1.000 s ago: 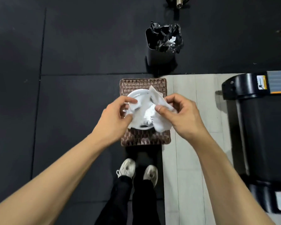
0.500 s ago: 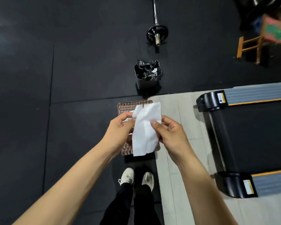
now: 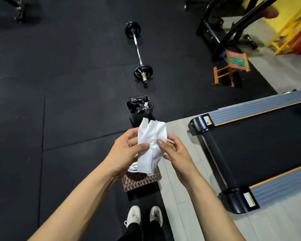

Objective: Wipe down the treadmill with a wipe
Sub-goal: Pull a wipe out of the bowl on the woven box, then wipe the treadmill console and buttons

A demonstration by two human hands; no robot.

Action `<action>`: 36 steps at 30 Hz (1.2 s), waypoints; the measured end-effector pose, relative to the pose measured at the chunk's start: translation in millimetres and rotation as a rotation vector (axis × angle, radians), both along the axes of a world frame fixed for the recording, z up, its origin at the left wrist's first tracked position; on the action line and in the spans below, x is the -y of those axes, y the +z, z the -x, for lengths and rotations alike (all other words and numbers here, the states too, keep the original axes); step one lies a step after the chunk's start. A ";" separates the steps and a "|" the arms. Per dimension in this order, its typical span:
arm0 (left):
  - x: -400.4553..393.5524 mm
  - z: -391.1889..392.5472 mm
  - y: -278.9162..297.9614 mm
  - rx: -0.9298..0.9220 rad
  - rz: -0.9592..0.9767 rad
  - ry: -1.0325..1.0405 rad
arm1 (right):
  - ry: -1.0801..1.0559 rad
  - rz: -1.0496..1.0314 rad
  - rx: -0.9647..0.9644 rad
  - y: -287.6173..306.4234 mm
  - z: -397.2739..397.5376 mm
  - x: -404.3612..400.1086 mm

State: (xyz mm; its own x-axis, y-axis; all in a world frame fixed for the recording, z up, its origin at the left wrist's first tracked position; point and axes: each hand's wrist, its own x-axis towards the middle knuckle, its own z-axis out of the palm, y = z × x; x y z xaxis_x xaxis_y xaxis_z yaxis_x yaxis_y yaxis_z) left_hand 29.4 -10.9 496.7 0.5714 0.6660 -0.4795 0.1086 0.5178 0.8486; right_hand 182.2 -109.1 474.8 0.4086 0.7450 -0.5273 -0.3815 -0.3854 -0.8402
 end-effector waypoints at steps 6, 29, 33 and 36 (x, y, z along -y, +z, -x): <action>2.5 -5.6 33.6 0.125 0.095 -0.095 | 0.093 -0.219 -0.553 22.8 -2.8 25.4; 86.0 -61.3 79.3 0.055 -0.371 -0.587 | -0.107 -0.056 0.491 92.8 -53.9 157.3; 126.0 -85.9 95.2 0.022 -0.421 -0.561 | -0.157 -0.057 0.650 105.7 -66.9 199.2; 170.4 -114.3 102.6 -0.027 -0.515 -0.652 | -0.234 -0.015 0.826 122.7 -79.5 243.1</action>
